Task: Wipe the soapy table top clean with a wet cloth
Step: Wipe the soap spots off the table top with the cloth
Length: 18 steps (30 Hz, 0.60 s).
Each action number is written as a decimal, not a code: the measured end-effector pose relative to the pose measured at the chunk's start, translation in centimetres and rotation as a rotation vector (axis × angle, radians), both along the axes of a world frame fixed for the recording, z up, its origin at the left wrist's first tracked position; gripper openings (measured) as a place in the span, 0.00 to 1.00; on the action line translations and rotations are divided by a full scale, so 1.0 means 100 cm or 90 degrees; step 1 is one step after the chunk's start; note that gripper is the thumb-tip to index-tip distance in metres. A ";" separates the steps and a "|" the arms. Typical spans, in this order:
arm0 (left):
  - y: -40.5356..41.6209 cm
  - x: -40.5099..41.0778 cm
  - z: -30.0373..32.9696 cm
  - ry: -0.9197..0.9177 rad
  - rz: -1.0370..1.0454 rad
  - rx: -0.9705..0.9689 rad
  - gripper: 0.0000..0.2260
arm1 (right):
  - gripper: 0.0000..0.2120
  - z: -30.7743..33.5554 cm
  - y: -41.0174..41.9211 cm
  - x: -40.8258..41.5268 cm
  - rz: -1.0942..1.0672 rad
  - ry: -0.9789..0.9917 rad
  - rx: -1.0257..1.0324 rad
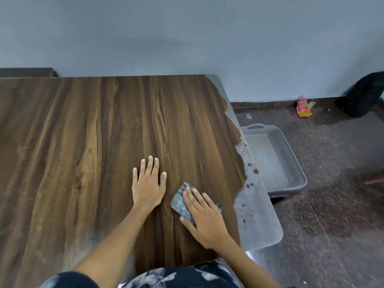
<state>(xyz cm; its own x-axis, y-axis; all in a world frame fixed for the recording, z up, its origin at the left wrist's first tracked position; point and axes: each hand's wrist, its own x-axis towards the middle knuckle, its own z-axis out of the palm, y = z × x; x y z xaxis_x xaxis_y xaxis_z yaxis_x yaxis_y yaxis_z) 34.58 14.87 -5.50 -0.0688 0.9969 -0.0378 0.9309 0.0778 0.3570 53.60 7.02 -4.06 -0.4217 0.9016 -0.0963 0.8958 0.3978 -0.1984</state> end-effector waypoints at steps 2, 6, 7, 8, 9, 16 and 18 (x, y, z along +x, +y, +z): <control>-0.008 0.004 -0.003 0.003 -0.004 0.002 0.25 | 0.28 0.001 -0.018 0.026 -0.027 -0.013 0.001; -0.025 0.011 -0.007 0.015 -0.008 0.003 0.27 | 0.33 0.001 0.020 0.037 -0.179 0.003 -0.020; -0.029 0.012 -0.009 0.020 -0.011 0.001 0.28 | 0.36 -0.001 0.032 0.028 -0.218 -0.004 -0.015; -0.034 0.012 -0.010 0.025 -0.013 0.001 0.29 | 0.38 -0.002 0.041 0.016 -0.249 -0.011 -0.008; -0.038 0.013 -0.011 0.029 -0.014 0.004 0.29 | 0.41 -0.003 0.046 0.003 -0.270 -0.011 -0.001; -0.065 0.014 -0.016 0.029 -0.010 0.010 0.28 | 0.24 -0.007 -0.039 -0.006 -0.018 0.012 0.029; -0.069 0.013 -0.016 0.024 -0.011 0.006 0.29 | 0.23 -0.012 -0.061 0.024 0.017 -0.023 0.043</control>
<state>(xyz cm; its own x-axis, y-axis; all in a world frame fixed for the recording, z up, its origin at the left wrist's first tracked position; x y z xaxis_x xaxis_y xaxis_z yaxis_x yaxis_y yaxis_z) 35.89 7.99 -7.10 -0.0520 0.9983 -0.0256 0.9451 0.0575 0.3216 55.98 0.92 -5.22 -0.4434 0.8948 -0.0520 0.8906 0.4333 -0.1382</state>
